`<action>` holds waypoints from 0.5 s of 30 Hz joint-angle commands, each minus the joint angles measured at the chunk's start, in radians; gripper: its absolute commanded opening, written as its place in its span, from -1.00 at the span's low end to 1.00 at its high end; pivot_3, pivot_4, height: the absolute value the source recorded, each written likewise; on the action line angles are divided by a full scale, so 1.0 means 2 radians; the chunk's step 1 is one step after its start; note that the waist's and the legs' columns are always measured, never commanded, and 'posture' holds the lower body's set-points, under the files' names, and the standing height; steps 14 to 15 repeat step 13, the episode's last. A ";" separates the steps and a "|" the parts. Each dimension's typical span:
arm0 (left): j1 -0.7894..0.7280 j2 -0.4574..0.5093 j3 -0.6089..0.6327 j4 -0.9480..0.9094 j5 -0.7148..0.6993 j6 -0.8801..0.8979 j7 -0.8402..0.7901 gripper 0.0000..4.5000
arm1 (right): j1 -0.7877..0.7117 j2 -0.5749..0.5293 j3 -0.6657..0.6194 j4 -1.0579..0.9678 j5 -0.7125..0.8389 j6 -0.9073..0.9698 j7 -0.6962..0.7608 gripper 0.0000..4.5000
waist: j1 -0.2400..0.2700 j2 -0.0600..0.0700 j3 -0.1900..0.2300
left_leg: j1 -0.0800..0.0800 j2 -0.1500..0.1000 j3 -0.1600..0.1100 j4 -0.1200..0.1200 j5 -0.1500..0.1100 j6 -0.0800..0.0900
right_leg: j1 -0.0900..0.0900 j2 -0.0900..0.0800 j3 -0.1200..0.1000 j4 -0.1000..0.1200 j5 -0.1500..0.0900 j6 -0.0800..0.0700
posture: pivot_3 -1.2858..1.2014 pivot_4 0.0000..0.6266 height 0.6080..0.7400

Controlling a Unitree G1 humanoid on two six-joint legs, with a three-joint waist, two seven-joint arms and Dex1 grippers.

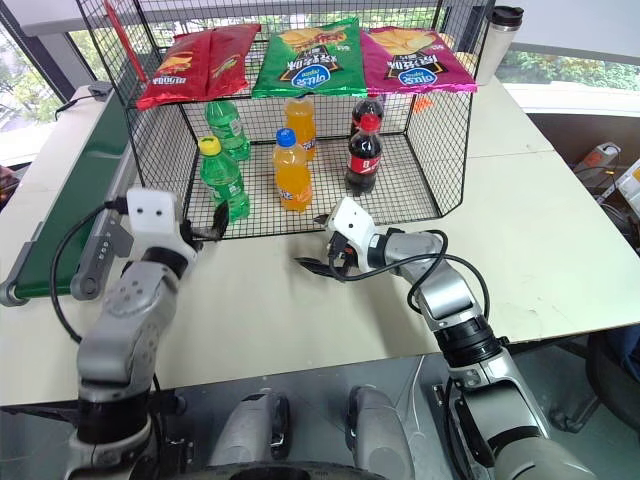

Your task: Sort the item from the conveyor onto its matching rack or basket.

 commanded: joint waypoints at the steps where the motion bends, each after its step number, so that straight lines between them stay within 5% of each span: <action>1: 0.033 0.012 -0.003 -0.045 0.003 0.005 -0.015 0.99 | -0.004 0.002 -0.004 -0.014 0.006 -0.007 0.001 1.00 | 0.001 0.000 0.000 | 0.000 0.000 0.000 0.000 0.000 0.000 | 0.000 0.000 0.000 0.000 0.000 0.000 | 0.03 -0.52 1.00; 15: 0.108 0.006 -0.002 -0.059 -0.006 0.000 -0.038 0.99 | 0.000 0.001 -0.004 -0.014 0.008 -0.010 0.005 1.00 | 0.001 0.000 0.000 | 0.000 0.000 0.000 0.000 0.000 0.000 | 0.000 0.000 0.000 0.000 0.000 0.000 | 0.03 -0.52 1.00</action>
